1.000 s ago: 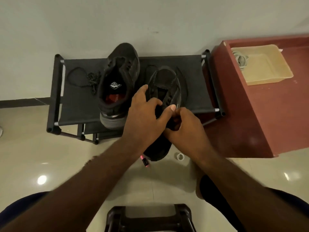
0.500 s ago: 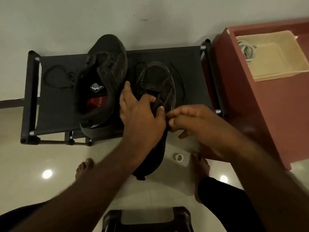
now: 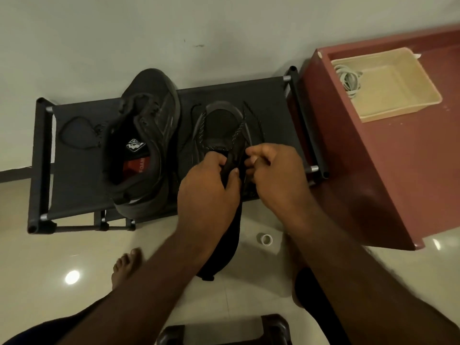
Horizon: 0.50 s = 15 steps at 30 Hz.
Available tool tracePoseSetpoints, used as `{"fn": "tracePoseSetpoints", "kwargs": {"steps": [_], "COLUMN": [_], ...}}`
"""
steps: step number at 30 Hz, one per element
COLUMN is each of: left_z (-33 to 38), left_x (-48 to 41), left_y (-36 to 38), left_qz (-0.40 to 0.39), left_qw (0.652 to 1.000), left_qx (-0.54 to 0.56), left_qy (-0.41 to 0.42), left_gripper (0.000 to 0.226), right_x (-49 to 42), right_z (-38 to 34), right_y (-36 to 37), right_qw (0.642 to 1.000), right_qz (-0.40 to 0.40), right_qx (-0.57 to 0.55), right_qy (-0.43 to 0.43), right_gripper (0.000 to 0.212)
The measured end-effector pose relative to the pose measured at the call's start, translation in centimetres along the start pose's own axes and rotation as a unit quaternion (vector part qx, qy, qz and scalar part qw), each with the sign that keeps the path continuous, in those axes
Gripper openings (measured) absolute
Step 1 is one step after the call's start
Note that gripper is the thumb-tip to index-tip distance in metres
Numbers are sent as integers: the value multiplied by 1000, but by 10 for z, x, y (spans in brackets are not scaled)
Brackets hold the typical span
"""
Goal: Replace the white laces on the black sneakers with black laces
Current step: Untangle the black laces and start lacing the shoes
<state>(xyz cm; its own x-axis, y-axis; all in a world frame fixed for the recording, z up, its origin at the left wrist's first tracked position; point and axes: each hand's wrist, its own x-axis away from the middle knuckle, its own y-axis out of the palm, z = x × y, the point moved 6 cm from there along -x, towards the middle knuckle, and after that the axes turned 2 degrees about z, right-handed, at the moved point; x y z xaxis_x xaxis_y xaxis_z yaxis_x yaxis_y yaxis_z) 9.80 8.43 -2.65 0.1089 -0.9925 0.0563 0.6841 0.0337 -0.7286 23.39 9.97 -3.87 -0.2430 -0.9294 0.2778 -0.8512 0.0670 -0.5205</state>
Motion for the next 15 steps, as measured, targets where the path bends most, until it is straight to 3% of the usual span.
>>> {"fn": "tracePoseSetpoints", "kwargs": {"steps": [8,15], "left_z": [-15,-16], "left_x": [-8,-9], "left_y": [3,6], "left_qz": [-25,-17], "left_qw": [994,993], "left_qx": [101,108], "left_qy": [-31,-36], "left_gripper": [17,18], "right_x": [-4,1], "right_z": [-12,-14], "right_y": [-7,-7], "right_qw": [994,988], "right_qz": [31,8], "right_qx": [-100,-156], "right_qy": [-16,-14], "right_gripper": [21,15]}}
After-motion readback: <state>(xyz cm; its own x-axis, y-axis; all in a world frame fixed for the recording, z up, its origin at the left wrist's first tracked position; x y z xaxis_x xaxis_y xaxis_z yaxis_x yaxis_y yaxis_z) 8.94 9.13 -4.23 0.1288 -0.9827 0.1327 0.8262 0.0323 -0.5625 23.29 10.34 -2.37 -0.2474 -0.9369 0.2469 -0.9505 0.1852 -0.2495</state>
